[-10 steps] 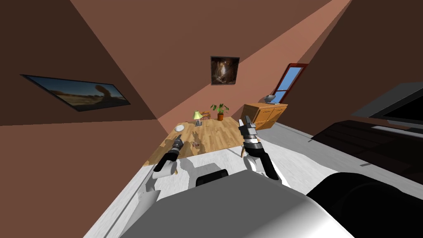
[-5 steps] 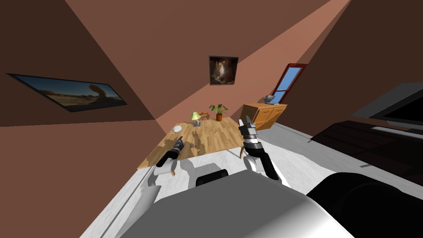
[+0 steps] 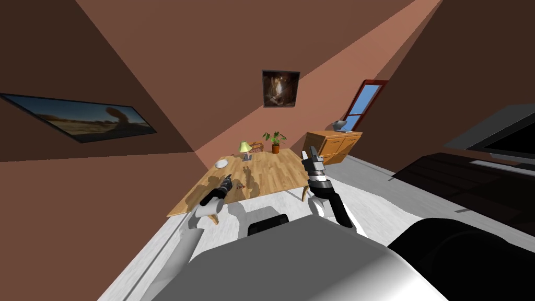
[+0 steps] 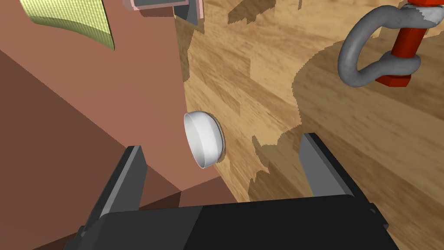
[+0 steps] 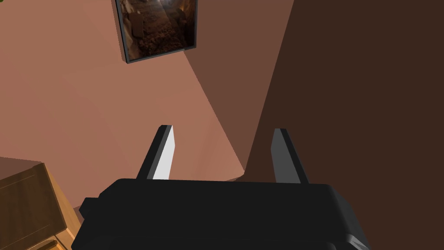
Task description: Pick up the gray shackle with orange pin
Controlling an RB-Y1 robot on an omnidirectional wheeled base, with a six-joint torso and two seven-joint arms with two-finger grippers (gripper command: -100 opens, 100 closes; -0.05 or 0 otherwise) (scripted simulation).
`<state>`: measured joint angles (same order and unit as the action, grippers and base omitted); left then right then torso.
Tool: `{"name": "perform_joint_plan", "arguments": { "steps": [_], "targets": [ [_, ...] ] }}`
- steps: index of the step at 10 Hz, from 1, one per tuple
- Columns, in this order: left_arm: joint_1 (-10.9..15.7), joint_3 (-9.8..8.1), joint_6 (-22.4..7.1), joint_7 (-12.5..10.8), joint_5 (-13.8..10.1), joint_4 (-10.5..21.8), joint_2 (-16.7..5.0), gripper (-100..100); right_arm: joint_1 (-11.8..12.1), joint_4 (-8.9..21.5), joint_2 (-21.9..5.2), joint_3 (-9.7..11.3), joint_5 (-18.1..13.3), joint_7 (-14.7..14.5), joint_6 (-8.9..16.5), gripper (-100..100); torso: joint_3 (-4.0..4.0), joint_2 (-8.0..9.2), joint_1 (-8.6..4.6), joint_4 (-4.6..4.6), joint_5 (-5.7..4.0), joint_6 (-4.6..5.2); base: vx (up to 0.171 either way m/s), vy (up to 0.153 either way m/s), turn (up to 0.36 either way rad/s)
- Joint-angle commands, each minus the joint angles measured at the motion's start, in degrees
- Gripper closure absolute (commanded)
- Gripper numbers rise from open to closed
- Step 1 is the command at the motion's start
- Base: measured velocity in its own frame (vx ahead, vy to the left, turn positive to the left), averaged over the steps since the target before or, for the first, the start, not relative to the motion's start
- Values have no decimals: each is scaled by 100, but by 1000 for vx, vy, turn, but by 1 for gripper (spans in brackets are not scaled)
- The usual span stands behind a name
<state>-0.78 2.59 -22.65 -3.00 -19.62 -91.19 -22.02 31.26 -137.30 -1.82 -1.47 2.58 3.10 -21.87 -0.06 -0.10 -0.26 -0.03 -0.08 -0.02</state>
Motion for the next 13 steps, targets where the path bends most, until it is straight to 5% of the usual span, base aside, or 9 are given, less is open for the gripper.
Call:
{"name": "perform_joint_plan", "arguments": {
  "steps": [1, 13],
  "targets": [
    [148, 29, -286, -25, -90, 262, -124, -100, 0, 0, 0, 0, 0, 0, 0, 0, 0, 0, 0, 0, 0, 0, 17, -83, -8],
    [968, 140, -1752, -148, -490, 1579, -764, -100, 0, 0, 0, 0, 0, 0, 0, 0, 2, 3, 6, 0, 1, -1, 28, -77, -4]
  ]
}}
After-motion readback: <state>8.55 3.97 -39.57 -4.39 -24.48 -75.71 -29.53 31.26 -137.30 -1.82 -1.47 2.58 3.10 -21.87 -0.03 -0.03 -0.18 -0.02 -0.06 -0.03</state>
